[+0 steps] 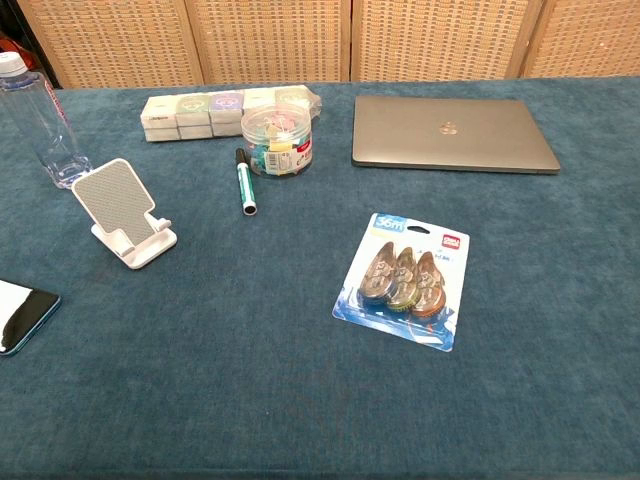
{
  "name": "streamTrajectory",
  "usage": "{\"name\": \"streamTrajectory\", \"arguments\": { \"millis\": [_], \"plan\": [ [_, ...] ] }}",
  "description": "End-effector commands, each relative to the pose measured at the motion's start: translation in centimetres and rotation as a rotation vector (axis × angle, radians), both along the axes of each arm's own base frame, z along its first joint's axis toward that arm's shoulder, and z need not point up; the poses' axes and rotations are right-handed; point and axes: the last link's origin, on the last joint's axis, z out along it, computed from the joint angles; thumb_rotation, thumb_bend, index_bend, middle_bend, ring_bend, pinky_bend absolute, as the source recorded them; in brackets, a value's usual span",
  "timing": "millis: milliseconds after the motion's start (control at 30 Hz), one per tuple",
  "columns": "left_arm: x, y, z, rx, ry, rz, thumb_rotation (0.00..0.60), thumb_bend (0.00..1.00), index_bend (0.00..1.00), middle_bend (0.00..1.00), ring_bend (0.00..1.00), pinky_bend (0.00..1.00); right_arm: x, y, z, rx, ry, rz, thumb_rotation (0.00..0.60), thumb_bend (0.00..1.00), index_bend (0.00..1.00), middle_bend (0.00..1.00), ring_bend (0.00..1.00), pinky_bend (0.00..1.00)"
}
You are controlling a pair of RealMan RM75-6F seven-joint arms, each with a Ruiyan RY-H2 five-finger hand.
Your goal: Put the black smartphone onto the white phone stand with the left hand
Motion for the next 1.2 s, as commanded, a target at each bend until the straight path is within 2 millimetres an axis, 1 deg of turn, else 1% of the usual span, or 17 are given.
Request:
{"name": "streamTrajectory", "arguments": {
  "millis": [33, 233, 367, 500, 567, 667, 800, 933, 1033, 1200],
  "plan": [
    [-0.1, 0.1, -0.4, -0.027, -0.003, 0.001, 0.6, 0.0, 0.0, 0.0, 0.0, 0.0, 0.0, 0.0, 0.1, -0.003, -0.007, -0.003, 0.6, 0.0, 0.0, 0.0, 0.0, 0.0],
    [-0.5, 0.2, -1.4, -0.11, 0.01, 0.001, 0.6, 0.0, 0.0, 0.0, 0.0, 0.0, 0.0, 0.0, 0.2, 0.0, -0.02, -0.014, 0.6, 0.0, 0.0, 0.0, 0.0, 0.0],
    [-1.2, 0.4, -2.5, -0.196, 0.026, 0.008, 0.6, 0.0, 0.0, 0.0, 0.0, 0.0, 0.1, 0.0, 0.3, -0.001, -0.027, -0.014, 0.6, 0.0, 0.0, 0.0, 0.0, 0.0],
    [-2.4, 1.8, -4.4, -0.331, 0.019, 0.021, 0.6, 0.0, 0.0, 0.0, 0.0, 0.0, -0.1, 0.0, 0.5, -0.008, -0.029, -0.033, 0.6, 0.0, 0.0, 0.0, 0.0, 0.0],
    [-2.5, 2.4, -5.2, -0.395, 0.014, 0.022, 0.6, 0.0, 0.0, 0.0, 0.0, 0.0, -0.2, -0.1, 0.6, -0.007, -0.033, -0.04, 0.6, 0.0, 0.0, 0.0, 0.0, 0.0],
    [-2.5, 3.1, -5.9, -0.459, 0.039, 0.008, 0.6, 0.0, 0.0, 0.0, 0.0, 0.0, -0.1, -0.2, 0.5, -0.001, -0.03, -0.043, 0.6, 0.0, 0.0, 0.0, 0.0, 0.0],
    [-1.9, 3.9, -7.1, -0.55, 0.041, -0.001, 0.6, 0.0, 0.0, 0.0, 0.0, 0.0, -0.2, -0.3, 0.3, 0.014, -0.028, -0.055, 0.6, 0.0, 0.0, 0.0, 0.0, 0.0],
    [-1.7, 4.8, -7.6, -0.579, 0.043, -0.017, 0.6, 0.0, 0.1, 0.01, 0.0, 0.06, -0.3, -0.3, 0.5, 0.014, -0.037, -0.066, 0.6, 0.0, 0.0, 0.0, 0.0, 0.0],
    [-1.7, 5.2, -7.8, -0.597, 0.043, -0.03, 0.6, 0.0, 0.14, 0.04, 0.0, 0.09, -0.2, -0.3, 0.7, 0.01, -0.045, -0.066, 0.6, 0.0, 0.0, 0.0, 0.0, 0.0],
    [-1.6, 5.7, -8.2, -0.632, 0.073, -0.075, 0.6, 0.0, 0.21, 0.09, 0.01, 0.11, -0.2, -0.4, 0.9, 0.008, -0.053, -0.07, 0.6, 0.0, 0.0, 0.0, 0.0, 0.0]
  ]
}}
